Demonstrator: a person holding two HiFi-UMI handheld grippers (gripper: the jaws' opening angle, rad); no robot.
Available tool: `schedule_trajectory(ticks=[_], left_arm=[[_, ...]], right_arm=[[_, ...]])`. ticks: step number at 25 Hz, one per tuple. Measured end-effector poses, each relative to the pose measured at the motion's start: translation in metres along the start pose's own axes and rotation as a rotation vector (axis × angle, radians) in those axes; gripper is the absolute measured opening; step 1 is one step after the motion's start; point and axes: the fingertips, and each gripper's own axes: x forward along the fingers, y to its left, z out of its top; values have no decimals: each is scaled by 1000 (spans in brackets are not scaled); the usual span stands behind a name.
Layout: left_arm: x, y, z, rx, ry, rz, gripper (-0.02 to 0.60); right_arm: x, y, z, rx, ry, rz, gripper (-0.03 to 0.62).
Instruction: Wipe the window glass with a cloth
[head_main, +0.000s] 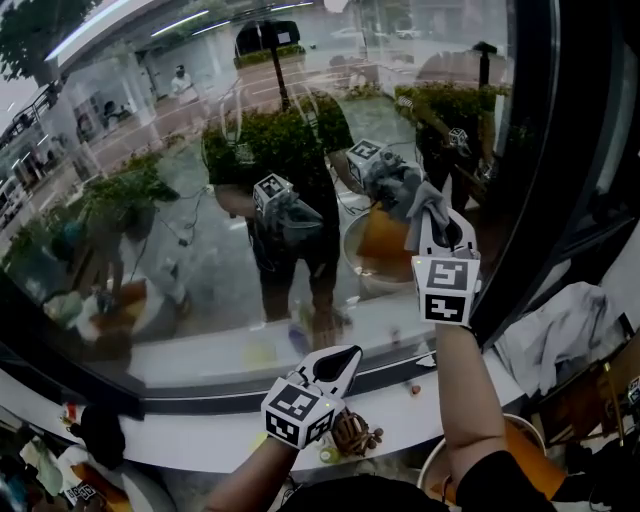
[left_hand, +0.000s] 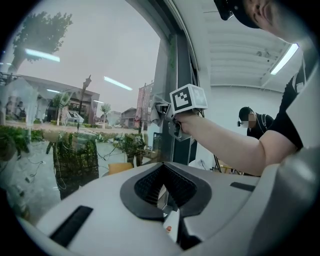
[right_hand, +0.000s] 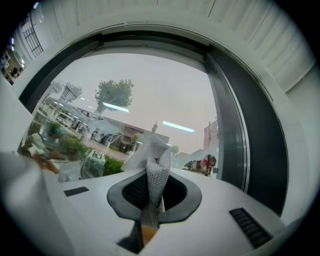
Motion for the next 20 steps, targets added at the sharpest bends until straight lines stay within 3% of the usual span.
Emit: schedule_trajectory(ticks=[6, 13, 20], left_arm=[[-6, -7, -4, -15, 13, 29, 8], [-47, 5, -11, -42, 25, 117, 8], [-100, 3, -30, -41, 1, 181, 8]], right_arm=[[-2, -3, -4, 2, 3, 27, 41], [-8, 6, -4, 44, -8, 44, 41], [-57, 59, -7, 176, -30, 173, 41]])
